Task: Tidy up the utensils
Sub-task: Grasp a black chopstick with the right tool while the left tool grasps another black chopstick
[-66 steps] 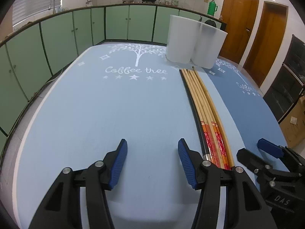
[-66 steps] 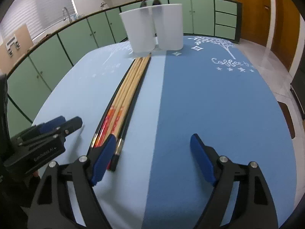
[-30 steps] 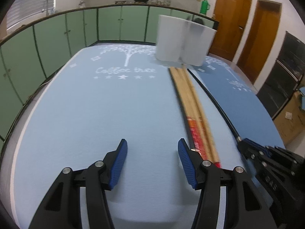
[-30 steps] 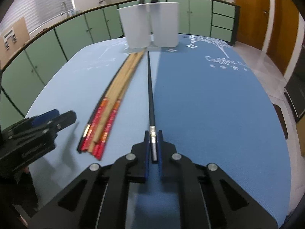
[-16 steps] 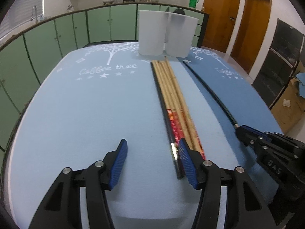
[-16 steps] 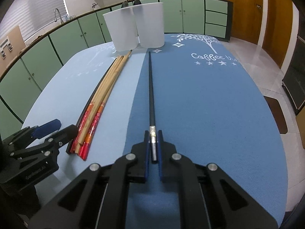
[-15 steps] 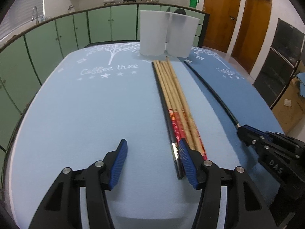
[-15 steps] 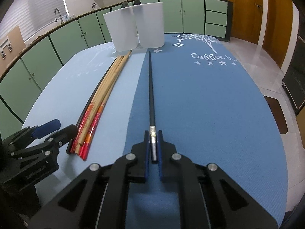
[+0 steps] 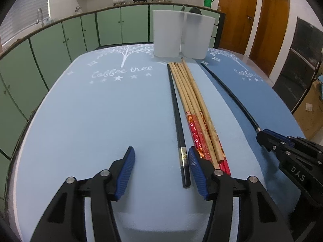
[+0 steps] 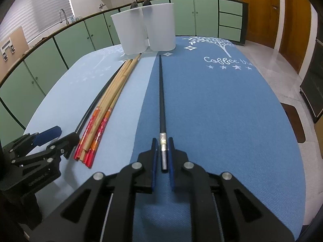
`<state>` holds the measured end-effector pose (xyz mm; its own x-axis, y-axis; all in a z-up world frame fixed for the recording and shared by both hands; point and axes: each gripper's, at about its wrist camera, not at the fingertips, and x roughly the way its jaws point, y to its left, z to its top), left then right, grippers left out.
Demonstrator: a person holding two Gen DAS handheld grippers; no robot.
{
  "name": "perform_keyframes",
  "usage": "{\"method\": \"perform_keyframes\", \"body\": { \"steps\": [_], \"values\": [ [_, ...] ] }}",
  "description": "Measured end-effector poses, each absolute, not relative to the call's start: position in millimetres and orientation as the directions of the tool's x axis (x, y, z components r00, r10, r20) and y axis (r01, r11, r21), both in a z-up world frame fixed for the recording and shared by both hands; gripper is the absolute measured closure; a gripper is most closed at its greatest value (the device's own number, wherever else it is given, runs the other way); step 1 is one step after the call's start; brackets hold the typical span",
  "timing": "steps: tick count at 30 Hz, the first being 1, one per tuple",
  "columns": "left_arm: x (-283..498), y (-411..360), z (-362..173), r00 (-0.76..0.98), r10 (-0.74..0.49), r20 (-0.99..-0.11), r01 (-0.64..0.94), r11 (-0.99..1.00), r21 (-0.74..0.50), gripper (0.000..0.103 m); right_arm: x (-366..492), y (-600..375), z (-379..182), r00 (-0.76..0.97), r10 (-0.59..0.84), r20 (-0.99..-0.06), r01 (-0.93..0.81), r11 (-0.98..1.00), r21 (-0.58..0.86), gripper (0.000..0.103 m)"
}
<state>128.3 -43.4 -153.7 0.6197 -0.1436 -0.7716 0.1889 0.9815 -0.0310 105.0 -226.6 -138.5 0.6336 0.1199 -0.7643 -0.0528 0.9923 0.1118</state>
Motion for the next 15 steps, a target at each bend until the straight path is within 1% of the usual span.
{"method": "perform_keyframes", "body": {
  "steps": [1, 2, 3, 5, 6, 7, 8, 9, 15],
  "values": [
    [128.2, -43.7, -153.6, 0.621, -0.144, -0.770, 0.189, 0.981, -0.031, 0.055, 104.8, -226.3, -139.0, 0.634, 0.120, -0.764, -0.054, 0.992, 0.111, 0.092],
    [127.8, -44.0, -153.3, 0.623, -0.146, -0.768, 0.188, 0.982, -0.034, 0.061, 105.1, -226.5, -139.4, 0.634, 0.120, -0.764, -0.054, 0.992, 0.111, 0.092],
    [128.0, -44.2, -153.1, 0.625, -0.145, -0.767, 0.187, 0.982, -0.034, 0.071, 105.2, -226.7, -139.6, 0.635, 0.121, -0.763, -0.055, 0.992, 0.112, 0.092],
    [126.8, -46.6, -152.7, 0.625, -0.158, -0.764, 0.198, 0.979, -0.040, 0.082, 105.1, -227.8, -139.5, 0.635, 0.126, -0.762, -0.056, 0.992, 0.117, 0.092],
    [125.7, -48.3, -152.7, 0.627, -0.156, -0.764, 0.200, 0.979, -0.035, 0.086, 105.2, -228.2, -139.6, 0.635, 0.125, -0.762, -0.054, 0.992, 0.118, 0.094],
    [125.2, -49.7, -152.6, 0.628, -0.154, -0.763, 0.201, 0.979, -0.033, 0.088, 105.2, -228.4, -139.6, 0.636, 0.125, -0.762, -0.052, 0.992, 0.119, 0.094],
    [124.6, -50.7, -152.4, 0.628, -0.156, -0.762, 0.203, 0.979, -0.033, 0.093, 105.3, -228.5, -139.7, 0.636, 0.123, -0.762, -0.050, 0.992, 0.118, 0.096],
    [124.2, -50.8, -152.4, 0.629, -0.154, -0.762, 0.199, 0.979, -0.034, 0.096, 105.2, -228.8, -139.7, 0.636, 0.123, -0.761, -0.050, 0.992, 0.119, 0.096],
    [123.7, -44.7, -147.9, 0.630, -0.173, -0.757, 0.183, 0.980, -0.072, 0.096, 103.9, -230.6, -137.3, 0.642, 0.135, -0.755, -0.050, 0.990, 0.135, 0.097]
  ]
}}
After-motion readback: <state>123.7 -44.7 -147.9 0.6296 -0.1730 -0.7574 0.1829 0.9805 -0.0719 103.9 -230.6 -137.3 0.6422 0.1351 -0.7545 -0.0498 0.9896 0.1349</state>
